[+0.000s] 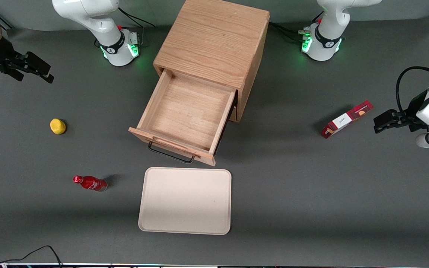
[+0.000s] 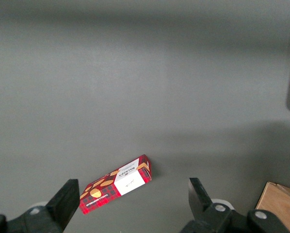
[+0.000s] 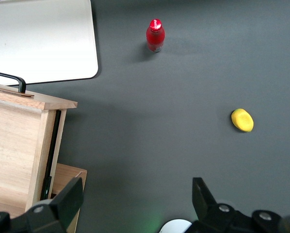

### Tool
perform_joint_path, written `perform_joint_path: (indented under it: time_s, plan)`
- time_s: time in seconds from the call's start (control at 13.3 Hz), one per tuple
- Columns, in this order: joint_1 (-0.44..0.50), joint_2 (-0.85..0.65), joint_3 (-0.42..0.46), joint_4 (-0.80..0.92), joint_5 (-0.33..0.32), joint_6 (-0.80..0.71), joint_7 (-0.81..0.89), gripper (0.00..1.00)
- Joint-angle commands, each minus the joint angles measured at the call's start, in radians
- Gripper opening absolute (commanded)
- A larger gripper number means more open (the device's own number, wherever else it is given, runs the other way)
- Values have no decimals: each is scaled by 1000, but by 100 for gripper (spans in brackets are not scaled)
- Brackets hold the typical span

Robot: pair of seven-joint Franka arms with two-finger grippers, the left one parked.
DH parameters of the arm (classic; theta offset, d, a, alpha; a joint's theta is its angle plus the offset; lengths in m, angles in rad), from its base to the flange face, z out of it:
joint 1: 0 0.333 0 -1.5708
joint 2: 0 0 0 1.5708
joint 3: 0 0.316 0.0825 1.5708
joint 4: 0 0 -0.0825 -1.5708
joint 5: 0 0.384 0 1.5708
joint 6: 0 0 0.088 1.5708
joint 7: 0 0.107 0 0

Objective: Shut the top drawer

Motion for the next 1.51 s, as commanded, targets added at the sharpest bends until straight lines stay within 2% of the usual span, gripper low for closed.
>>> perform_joint_path:
  time_s: [0.0, 0.23, 0.6, 0.9, 1.05, 1.43]
  plan:
    - [-8, 22, 2, 37, 10, -17, -32, 100]
    - [-9, 57, -4, 99, 18, -53, -20, 100]
    - [-14, 46, -18, 103, 7, -55, -37, 100]
    - [-14, 65, -24, 134, 36, -69, -37, 100]
    - [3, 141, -4, 244, 45, -75, -34, 100]
    - [9, 480, 172, 736, 45, -236, -35, 100]
